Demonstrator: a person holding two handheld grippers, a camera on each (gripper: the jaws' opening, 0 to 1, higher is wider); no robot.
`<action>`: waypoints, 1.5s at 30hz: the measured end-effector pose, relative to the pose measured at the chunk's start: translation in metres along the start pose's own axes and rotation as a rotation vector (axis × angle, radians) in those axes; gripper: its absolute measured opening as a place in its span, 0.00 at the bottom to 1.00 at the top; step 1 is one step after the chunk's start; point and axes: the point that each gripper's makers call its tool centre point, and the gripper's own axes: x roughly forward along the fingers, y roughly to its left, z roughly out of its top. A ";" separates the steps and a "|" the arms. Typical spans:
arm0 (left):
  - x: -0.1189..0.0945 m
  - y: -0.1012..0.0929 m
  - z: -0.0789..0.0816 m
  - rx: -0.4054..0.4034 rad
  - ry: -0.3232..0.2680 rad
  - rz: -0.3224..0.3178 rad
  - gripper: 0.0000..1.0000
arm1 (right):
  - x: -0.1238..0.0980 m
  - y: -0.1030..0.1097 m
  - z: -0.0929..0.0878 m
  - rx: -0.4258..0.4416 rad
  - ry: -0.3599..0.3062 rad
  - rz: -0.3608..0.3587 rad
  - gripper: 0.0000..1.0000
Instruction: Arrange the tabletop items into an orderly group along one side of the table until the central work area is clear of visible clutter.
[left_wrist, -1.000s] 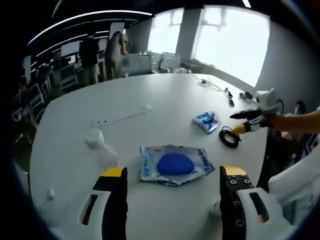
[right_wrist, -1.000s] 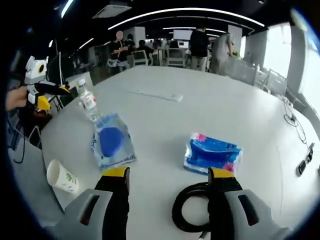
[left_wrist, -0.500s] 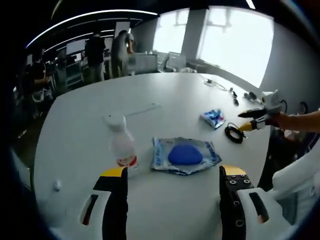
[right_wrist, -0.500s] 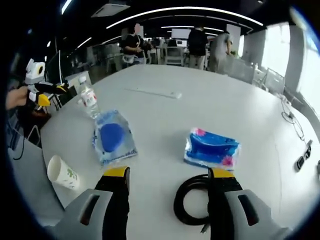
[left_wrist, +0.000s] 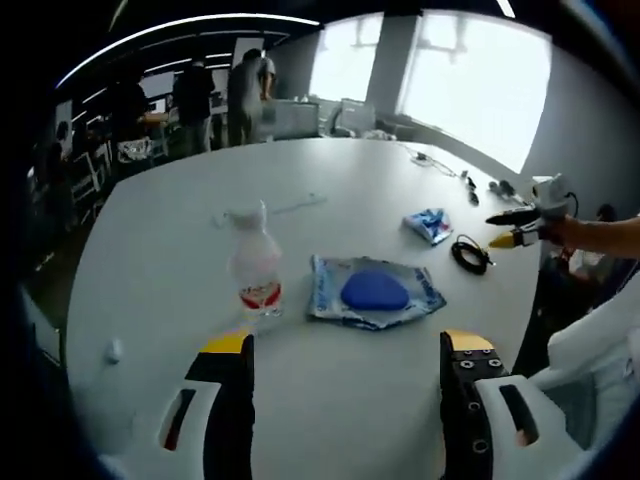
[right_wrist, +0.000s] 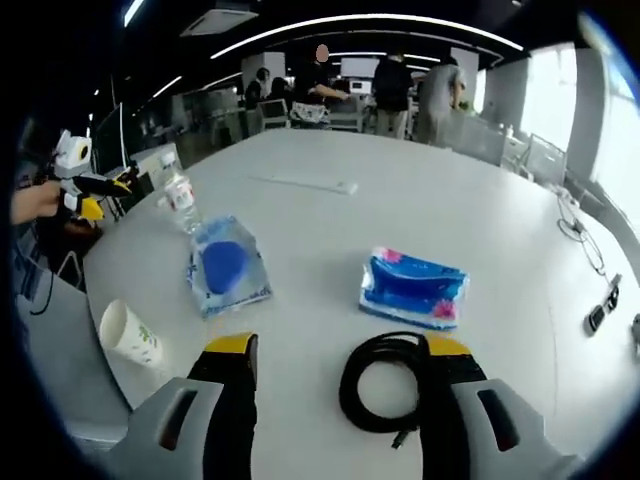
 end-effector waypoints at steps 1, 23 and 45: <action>-0.001 0.001 -0.001 -0.006 0.000 0.004 0.72 | -0.001 -0.002 -0.003 0.003 0.003 -0.002 0.62; 0.007 -0.006 -0.017 -0.025 0.028 -0.004 0.71 | -0.008 -0.011 -0.025 0.043 0.029 -0.019 0.62; 0.064 -0.021 -0.012 -0.014 0.059 -0.066 0.68 | 0.010 0.021 -0.038 0.121 0.033 0.025 0.60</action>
